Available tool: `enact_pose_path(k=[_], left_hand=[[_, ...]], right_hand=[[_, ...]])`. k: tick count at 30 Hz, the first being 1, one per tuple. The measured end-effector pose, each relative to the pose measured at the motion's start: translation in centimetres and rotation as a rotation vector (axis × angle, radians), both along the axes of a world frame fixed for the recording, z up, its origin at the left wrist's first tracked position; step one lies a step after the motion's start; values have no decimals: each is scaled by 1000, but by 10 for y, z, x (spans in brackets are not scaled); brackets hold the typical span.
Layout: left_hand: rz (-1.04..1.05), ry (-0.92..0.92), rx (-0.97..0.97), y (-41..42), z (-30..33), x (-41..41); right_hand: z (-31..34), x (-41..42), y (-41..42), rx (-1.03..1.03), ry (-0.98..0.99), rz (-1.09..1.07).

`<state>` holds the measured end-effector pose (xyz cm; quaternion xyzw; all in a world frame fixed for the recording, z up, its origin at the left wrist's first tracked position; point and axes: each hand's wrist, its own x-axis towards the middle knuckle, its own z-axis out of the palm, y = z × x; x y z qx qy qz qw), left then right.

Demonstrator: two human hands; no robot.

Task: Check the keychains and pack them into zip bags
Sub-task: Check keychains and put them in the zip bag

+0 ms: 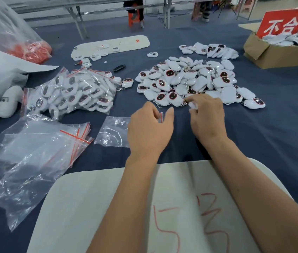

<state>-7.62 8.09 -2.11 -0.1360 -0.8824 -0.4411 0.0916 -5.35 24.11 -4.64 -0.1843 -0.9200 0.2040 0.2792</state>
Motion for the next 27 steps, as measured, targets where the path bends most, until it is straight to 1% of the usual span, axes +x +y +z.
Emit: enact_pose_path(k=[1, 2, 3, 4, 6, 7, 8, 9, 11, 14, 16, 18, 20, 22, 27], left_hand=[[-10, 9, 28, 0, -1, -2], [-21, 21, 78, 0, -3, -4], [-34, 36, 142, -1, -4, -7], [-49, 44, 201, -2, -4, -9], [-92, 9, 261, -4, -4, -14], [-124, -33, 275, -4, -5, -15], [-163, -84, 299, -4, -5, -15], [-200, -144, 339, -3, -7, -15], [-247, -259, 449, -2, -8, -14], [-240, -433, 591, -5, -11, -16], [-234, -498, 625, -7, -13, -20], [-237, -504, 595, -9, -14, -22], [-255, -505, 566, -11, -15, -21], [-286, -502, 553, -12, -14, -20], [-302, -425, 473, -14, -14, -20]], right_hand=[[2, 2, 1, -53, 53, -33], [3, 5, 2, -150, 119, -63], [5, 6, 1, -310, 195, -76], [7, 8, -3, -544, 276, -65], [11, 13, -16, -1102, 410, 20], [10, 16, -23, -1312, 445, 75], [7, 19, -28, -1432, 451, 121], [4, 21, -32, -1485, 429, 162], [2, 24, -36, -1461, 370, 222], [2, 27, -34, -1305, 281, 242], [1, 28, -33, -1195, 208, 291], [1, 30, -32, -1126, 159, 380], [1, 31, -31, -1090, 150, 438], [0, 31, -30, -1084, 155, 442], [-1, 30, -32, -1059, 153, 428]])
